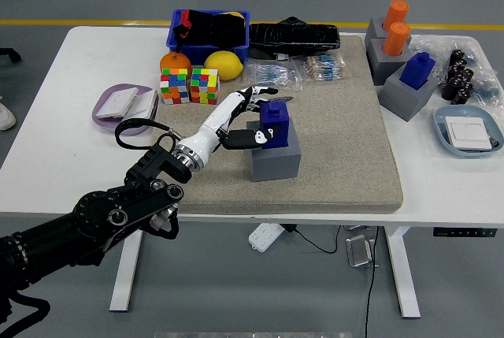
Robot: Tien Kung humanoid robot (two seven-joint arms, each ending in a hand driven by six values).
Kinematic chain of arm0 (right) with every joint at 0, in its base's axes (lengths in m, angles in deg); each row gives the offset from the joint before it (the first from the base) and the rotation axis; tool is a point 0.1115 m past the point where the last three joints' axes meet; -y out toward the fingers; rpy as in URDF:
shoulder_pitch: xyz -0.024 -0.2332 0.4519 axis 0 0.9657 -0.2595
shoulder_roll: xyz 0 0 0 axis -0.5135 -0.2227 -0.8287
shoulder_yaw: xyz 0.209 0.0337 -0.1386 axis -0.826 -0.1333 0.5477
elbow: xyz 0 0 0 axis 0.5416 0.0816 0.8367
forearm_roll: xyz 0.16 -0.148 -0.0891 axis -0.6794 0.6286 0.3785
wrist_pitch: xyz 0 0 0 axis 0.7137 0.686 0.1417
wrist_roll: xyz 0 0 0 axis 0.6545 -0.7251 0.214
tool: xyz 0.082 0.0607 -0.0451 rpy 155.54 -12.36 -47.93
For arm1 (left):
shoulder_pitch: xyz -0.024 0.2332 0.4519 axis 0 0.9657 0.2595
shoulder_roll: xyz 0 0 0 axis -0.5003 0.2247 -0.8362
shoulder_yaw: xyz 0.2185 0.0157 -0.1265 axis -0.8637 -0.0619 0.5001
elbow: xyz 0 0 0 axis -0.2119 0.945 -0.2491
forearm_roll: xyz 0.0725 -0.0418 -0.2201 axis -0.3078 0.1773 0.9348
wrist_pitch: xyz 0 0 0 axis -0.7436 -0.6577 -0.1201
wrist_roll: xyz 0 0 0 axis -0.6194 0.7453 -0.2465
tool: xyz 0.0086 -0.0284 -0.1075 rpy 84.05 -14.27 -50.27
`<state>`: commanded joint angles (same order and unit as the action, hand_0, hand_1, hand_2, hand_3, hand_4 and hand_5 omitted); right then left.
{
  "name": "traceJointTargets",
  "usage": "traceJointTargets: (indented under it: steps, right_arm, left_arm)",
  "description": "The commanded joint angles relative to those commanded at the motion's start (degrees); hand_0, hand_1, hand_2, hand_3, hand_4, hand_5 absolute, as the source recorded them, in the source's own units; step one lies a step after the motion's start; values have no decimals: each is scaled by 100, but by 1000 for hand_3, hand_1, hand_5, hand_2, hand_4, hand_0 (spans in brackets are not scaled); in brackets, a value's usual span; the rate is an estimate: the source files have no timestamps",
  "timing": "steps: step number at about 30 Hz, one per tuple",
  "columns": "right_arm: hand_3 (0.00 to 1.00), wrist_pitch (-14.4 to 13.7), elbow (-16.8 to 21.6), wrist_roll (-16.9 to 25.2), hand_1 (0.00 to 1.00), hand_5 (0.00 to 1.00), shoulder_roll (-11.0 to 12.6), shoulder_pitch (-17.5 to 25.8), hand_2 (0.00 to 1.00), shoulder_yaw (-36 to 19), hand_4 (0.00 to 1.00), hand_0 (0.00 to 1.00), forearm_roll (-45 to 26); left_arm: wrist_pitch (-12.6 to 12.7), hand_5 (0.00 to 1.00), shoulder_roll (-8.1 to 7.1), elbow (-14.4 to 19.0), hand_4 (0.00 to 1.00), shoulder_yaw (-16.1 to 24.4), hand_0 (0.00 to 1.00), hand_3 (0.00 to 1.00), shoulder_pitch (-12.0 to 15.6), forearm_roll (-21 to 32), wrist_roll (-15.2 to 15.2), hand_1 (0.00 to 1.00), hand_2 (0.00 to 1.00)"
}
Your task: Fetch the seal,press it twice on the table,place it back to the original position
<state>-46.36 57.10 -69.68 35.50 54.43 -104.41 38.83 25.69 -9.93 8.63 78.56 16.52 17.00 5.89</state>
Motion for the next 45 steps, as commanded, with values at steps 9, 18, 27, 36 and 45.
traceJointTargets:
  steps: [9,18,27,36,45]
  right_arm:
    - [673,1,0,4,699,496,-2,0,728,29,826,788,-7]
    - [673,3,0,10,699,496,7,5,728,45,826,789,-2]
    - [673,5,0,9,699,495,0,4,728,28,826,789,11]
    - [673,7,0,15,699,494,-1,7,728,9,826,789,23]
    - [673,7,0,12,699,494,-13,25,728,-6,826,789,16]
  left_arm:
    - [4,2,23,16,656,-22,834,815,33,-19,8,619,484]
    - [-21,2,37,-5,669,-34,836,816,64,34,39,714,537]
    - [-119,2,40,-60,799,-30,847,818,81,110,46,812,698]
    - [-214,2,50,-83,929,54,886,831,108,122,38,886,792]
    - [-449,6,64,-139,998,160,908,869,146,272,104,926,835]
